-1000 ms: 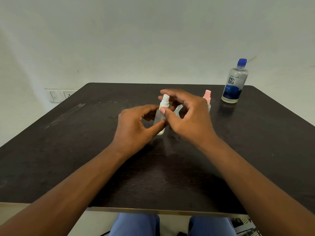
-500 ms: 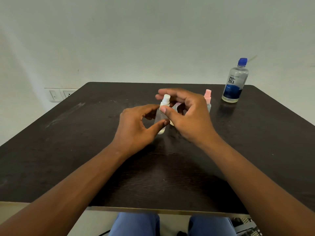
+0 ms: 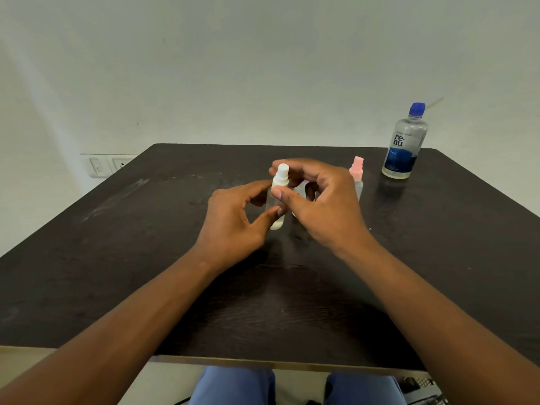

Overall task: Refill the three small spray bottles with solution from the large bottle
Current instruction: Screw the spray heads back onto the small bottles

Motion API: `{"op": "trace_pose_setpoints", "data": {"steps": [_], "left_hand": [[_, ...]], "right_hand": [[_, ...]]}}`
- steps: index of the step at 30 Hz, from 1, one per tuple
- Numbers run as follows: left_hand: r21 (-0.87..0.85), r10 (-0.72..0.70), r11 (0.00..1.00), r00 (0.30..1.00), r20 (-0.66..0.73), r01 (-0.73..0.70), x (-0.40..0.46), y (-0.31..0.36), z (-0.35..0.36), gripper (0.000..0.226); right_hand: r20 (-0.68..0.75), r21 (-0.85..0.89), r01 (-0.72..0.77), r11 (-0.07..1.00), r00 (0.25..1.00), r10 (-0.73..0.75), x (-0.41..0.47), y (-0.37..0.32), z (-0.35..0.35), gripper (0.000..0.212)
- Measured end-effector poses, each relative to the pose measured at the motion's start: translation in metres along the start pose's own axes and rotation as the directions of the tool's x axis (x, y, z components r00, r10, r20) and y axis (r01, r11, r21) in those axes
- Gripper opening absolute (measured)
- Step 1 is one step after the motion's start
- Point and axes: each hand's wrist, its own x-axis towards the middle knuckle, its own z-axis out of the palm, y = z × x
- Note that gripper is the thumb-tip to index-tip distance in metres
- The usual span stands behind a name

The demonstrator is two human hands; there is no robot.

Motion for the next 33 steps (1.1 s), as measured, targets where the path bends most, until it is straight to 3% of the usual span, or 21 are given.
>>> {"op": "trace_pose_setpoints", "data": {"steps": [3, 7, 10, 14, 20, 33], "left_hand": [[0.007, -0.007, 1.000, 1.000, 0.012, 0.007, 0.000, -0.001, 0.001, 0.041], [0.003, -0.018, 1.000, 1.000, -0.002, 0.018, -0.001, 0.002, 0.000, 0.043], [0.004, -0.022, 1.000, 1.000, -0.001, 0.022, -0.001, 0.004, 0.000, 0.041], [-0.014, -0.018, 1.000, 0.999, 0.035, 0.018, 0.000, -0.002, 0.003, 0.039], [-0.013, -0.045, 0.999, 0.996, 0.078, 0.046, -0.001, -0.009, 0.005, 0.043], [0.020, -0.122, 0.992, 0.988, -0.095, 0.124, 0.001, 0.005, -0.002, 0.041]], "right_hand": [[0.007, 0.079, -0.031, 0.996, 0.999, 0.031, 0.000, -0.001, 0.000, 0.032], [-0.094, 0.115, -0.063, 0.991, 0.993, 0.074, -0.001, -0.002, 0.000, 0.030], [-0.133, 0.060, -0.060, 0.996, 0.989, 0.068, -0.002, -0.004, 0.002, 0.030], [-0.052, 0.003, -0.022, 1.000, 0.998, 0.022, -0.001, -0.001, 0.001, 0.033], [0.052, 0.168, -0.042, 0.985, 0.998, 0.034, 0.001, 0.000, 0.000, 0.036], [-0.073, 0.160, -0.075, 0.984, 0.993, 0.088, -0.001, -0.003, 0.004, 0.031]]}}
